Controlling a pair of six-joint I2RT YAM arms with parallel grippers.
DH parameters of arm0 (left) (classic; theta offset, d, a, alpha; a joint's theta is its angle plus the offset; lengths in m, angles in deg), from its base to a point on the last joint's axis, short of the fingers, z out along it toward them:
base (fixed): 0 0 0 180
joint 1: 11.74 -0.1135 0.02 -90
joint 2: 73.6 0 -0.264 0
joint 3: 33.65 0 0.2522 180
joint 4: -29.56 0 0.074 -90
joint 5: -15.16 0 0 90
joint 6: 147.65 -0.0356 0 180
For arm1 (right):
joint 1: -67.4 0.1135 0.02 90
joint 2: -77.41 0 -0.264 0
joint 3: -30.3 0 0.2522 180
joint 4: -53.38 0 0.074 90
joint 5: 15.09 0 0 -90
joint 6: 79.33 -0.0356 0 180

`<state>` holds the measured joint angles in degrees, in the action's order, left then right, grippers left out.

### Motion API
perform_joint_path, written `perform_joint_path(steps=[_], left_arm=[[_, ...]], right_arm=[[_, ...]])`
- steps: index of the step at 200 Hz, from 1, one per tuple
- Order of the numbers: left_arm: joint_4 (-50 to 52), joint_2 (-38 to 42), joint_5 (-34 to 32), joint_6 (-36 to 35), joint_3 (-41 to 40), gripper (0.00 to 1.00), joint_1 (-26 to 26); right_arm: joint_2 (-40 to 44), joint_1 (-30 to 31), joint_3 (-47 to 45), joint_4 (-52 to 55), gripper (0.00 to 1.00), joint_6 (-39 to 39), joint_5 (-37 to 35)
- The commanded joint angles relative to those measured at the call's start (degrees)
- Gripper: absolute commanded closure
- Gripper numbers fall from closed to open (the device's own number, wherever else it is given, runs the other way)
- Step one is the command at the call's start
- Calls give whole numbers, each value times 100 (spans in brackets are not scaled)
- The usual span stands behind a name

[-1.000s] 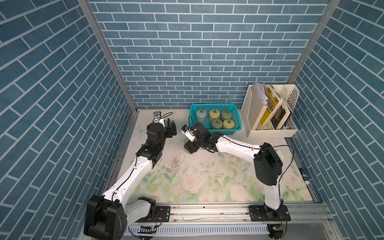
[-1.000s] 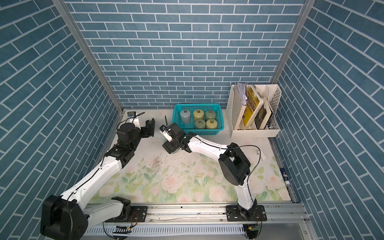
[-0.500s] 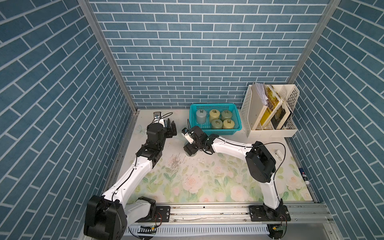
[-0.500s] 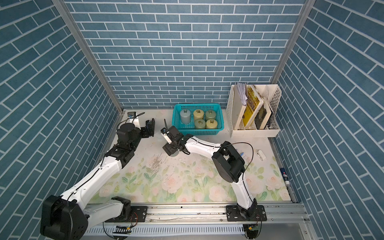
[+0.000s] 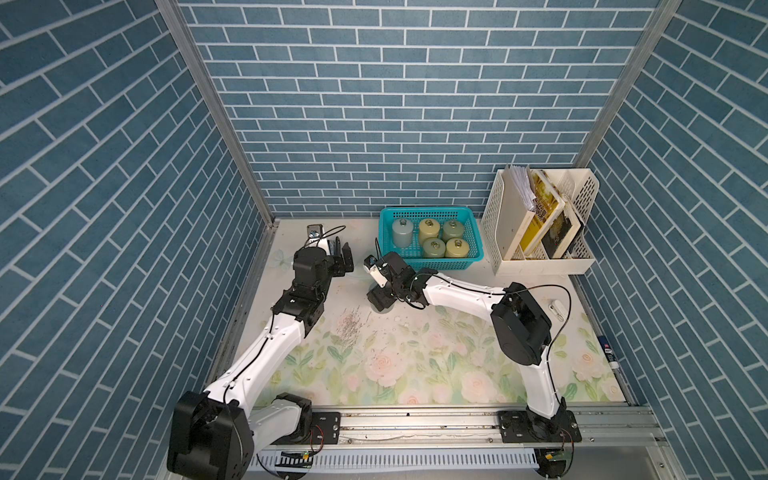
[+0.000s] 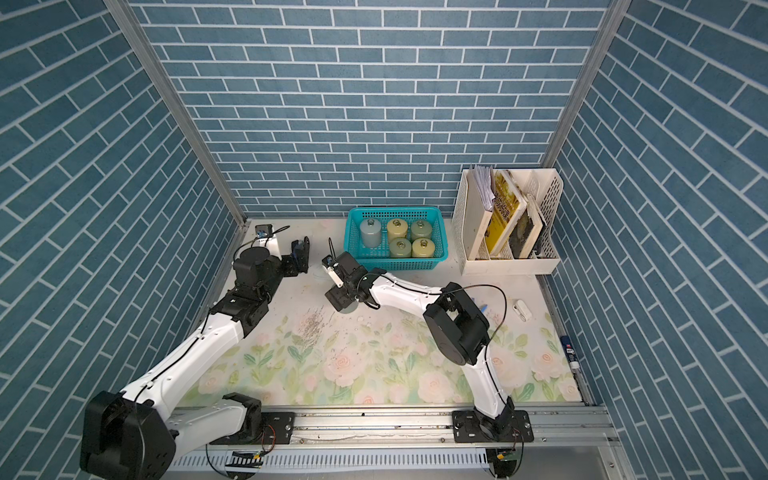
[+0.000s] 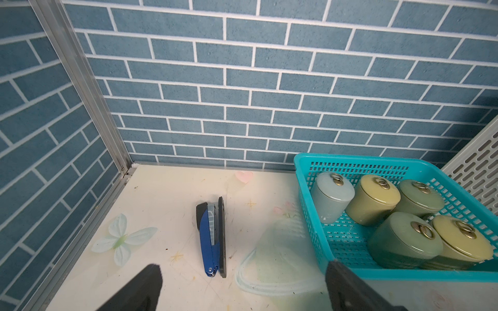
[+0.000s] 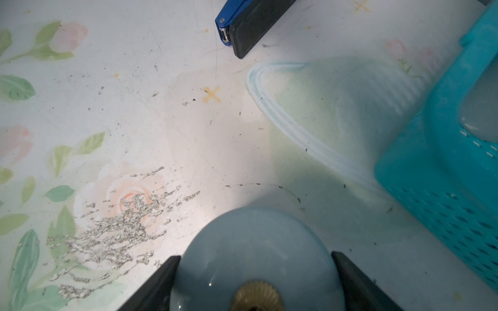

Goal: Take the tea canister out of the basket
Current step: Place the tea canister at the center of the board.

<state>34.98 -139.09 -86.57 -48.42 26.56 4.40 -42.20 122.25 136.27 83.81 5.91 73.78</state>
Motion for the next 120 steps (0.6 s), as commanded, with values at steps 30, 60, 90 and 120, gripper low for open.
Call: perform_joint_path(steps=[30, 60, 90, 120], left_arm=[[-1, 105, 156, 17, -31, 0, -23], [24, 135, 214, 52, -5, 0, -26], [26, 150, 380, 113, 82, 0, -24], [-55, 23, 549, 236, 187, 0, -23]], right_arm=[[162, 14, 43, -261, 0, -144, -73], [258, 9, 83, -343, 0, -141, -11], [658, -106, -48, -600, 0, -131, -186], [1112, -609, -255, -797, 0, -288, -271]])
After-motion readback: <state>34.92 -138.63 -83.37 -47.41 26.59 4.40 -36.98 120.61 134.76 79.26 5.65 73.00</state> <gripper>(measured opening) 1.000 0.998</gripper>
